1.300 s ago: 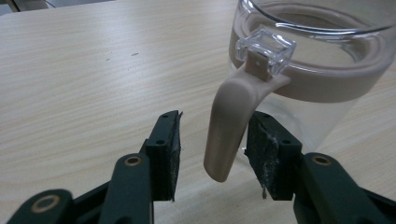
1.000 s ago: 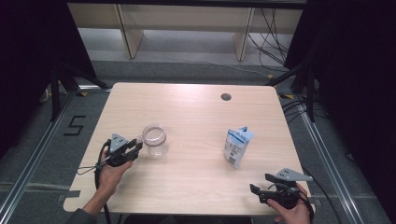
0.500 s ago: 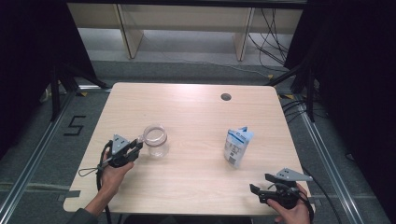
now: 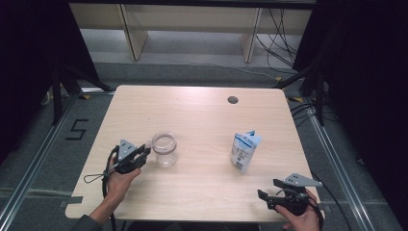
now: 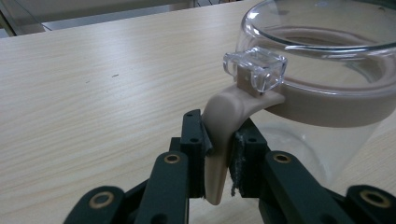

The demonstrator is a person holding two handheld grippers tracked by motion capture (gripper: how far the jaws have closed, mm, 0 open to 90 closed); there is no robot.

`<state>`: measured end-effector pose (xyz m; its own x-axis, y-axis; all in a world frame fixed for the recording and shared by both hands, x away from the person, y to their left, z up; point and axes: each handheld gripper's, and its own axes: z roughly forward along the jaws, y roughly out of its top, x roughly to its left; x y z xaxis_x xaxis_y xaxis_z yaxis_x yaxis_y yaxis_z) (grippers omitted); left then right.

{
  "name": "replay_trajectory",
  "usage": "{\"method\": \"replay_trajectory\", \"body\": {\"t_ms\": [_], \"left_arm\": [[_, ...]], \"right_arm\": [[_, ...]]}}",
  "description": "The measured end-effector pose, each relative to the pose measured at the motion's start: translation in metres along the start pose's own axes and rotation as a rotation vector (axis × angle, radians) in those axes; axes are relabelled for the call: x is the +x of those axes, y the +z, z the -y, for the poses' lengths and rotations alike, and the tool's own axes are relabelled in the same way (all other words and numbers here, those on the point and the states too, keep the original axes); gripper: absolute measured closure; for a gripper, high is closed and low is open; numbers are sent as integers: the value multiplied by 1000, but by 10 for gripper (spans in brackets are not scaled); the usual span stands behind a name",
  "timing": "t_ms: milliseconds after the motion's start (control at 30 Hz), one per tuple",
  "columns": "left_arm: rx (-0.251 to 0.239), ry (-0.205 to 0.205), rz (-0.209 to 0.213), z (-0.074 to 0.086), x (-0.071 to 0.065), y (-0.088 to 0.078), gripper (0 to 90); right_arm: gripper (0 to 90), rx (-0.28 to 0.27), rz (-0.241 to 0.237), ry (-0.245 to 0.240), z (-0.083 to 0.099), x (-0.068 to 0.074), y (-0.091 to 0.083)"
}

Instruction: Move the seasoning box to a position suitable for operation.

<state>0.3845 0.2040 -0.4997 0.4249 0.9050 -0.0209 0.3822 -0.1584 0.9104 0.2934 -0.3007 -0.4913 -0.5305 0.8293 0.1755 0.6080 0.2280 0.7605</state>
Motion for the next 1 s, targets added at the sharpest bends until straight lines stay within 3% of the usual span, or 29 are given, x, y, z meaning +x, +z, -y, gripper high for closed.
{"method": "replay_trajectory", "body": {"t_ms": [333,500,600,667,1000], "left_arm": [[3,6,25,-3,-10,1,803],[0,-16,45,-3,-13,2,835],[4,-16,48,-4,-14,0,827],[6,-11,47,-4,-14,0,828],[6,-31,43,-3,-18,1,834]], "right_arm": [[220,3,-3,-12,0,-1,-1],[220,6,-2,-11,0,-1,0],[220,17,-1,26,0,2,-1],[219,10,-1,1,0,0,0],[219,1,-1,0,0,0,0]]}}
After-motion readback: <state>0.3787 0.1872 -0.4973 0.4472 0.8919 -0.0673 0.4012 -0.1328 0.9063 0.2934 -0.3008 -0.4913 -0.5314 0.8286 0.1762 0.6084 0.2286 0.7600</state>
